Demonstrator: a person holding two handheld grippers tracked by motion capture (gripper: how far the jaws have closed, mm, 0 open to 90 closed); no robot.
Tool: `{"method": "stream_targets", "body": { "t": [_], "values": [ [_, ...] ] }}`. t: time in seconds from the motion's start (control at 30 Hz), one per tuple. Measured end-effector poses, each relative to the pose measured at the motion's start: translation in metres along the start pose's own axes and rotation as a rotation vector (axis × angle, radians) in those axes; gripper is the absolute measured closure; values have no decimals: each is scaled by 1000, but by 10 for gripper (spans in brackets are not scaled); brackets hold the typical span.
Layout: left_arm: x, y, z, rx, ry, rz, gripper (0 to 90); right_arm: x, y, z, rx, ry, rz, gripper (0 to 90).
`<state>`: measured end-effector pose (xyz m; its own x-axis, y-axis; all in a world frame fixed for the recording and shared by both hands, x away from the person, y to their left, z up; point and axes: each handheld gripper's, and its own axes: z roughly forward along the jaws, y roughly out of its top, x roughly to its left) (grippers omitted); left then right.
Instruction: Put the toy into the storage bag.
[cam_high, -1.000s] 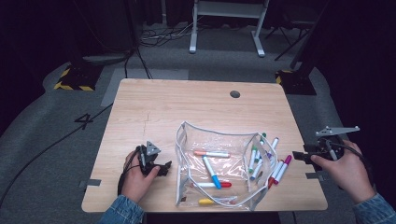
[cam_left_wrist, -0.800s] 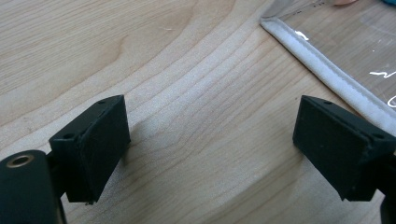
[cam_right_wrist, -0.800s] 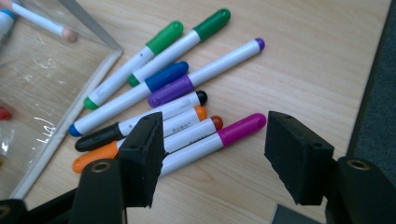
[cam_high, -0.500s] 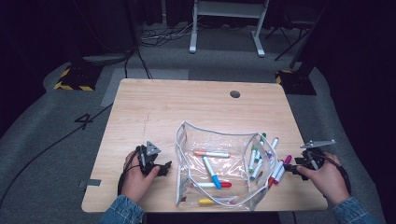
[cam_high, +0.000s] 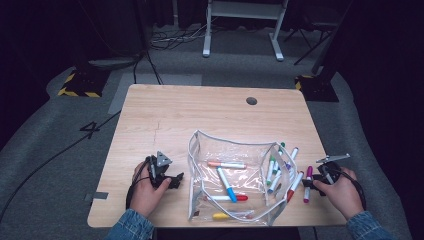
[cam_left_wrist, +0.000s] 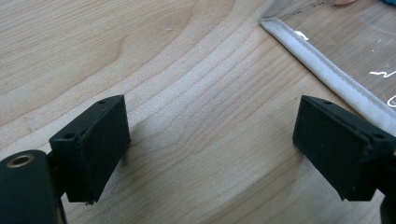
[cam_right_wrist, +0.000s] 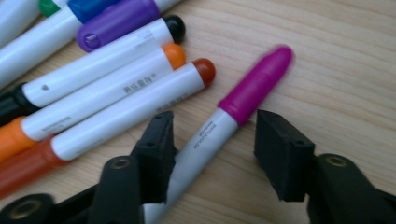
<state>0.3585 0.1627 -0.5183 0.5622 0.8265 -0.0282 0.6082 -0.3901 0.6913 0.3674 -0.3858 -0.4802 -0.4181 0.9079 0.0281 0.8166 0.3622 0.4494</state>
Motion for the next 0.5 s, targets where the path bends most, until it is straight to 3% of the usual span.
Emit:
{"method": "stream_targets", "body": {
  "t": [0.2,0.43,0.5],
  "values": [
    [0,0,0,0,0,0,113,-5,-3,-6,51,-57,26,770],
    [0,0,0,0,0,0,113,-15,-7,-11,25,-22,85,775],
    [0,0,0,1,-1,0,112,-15,-4,-18,5,-10,79,776]
  ]
}}
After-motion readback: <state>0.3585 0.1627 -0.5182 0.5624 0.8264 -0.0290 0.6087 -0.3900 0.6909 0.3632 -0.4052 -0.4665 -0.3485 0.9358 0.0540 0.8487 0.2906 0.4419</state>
